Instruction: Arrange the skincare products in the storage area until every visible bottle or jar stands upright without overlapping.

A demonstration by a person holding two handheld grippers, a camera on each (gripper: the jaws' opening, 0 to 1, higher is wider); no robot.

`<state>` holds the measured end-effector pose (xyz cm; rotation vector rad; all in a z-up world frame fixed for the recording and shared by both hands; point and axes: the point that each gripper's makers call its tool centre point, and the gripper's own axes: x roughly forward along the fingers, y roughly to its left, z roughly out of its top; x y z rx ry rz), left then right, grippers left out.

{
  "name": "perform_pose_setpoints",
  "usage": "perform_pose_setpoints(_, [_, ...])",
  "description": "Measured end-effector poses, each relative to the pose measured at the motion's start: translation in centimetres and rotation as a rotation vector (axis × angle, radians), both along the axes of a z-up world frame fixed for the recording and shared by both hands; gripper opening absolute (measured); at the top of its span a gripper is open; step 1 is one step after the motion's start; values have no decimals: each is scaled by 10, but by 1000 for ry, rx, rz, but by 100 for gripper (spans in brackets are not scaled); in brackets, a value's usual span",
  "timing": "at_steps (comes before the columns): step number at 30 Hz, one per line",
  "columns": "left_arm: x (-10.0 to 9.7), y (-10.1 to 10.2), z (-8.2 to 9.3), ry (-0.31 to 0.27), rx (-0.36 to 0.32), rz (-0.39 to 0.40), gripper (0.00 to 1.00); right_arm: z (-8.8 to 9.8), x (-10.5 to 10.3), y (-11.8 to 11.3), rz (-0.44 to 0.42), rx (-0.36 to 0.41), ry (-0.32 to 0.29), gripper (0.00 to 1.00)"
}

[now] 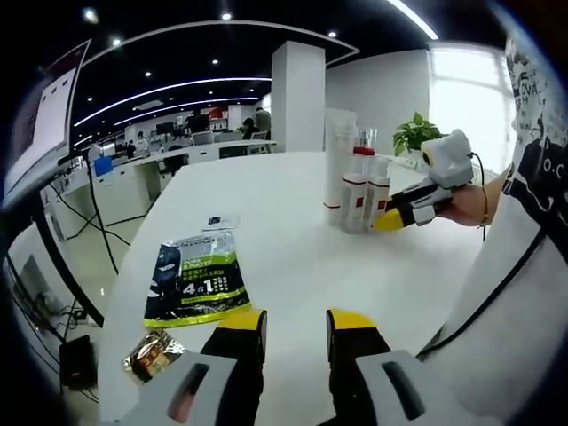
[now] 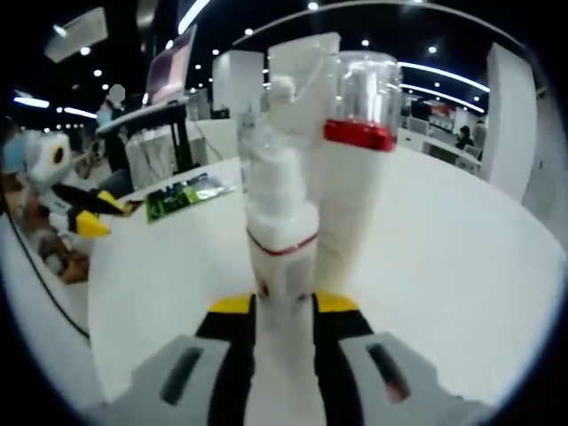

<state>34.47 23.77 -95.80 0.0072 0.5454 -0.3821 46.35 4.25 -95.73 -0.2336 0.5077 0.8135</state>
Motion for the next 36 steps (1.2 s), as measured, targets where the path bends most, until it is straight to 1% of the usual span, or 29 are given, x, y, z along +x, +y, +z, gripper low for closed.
perform_pose_setpoints(6, [5,-5,4,7,-8,-5,27,1,-2,1,-2,3,0,23])
perform_pose_setpoints(9, [8,-5,5,13,-6,-5,27,1,-3,0,-8,-10,-6,23])
perform_pose_setpoints(13, [9,-4,4,20,-22,-7,27,0,-5,-1,-10,-19,-2,23])
perform_pose_setpoints(22, [6,-2,-2,54,-7,-35,26,-1,-8,-6,-35,2,25,22])
perform_pose_setpoints(26, [10,-5,0,58,-10,-42,26,-1,-10,-8,-34,-4,23,22])
perform_pose_setpoints(29, [14,-7,0,59,-4,-56,26,1,-6,-10,-52,9,21,21])
perform_pose_setpoints(30, [15,-8,0,63,-2,-60,26,2,-5,-10,-55,15,24,21])
perform_pose_setpoints(32, [15,-10,-1,71,4,-69,26,1,-6,-9,-65,37,47,21])
perform_pose_setpoints(36, [18,-12,0,73,7,-80,26,-1,-7,-10,-55,22,40,19])
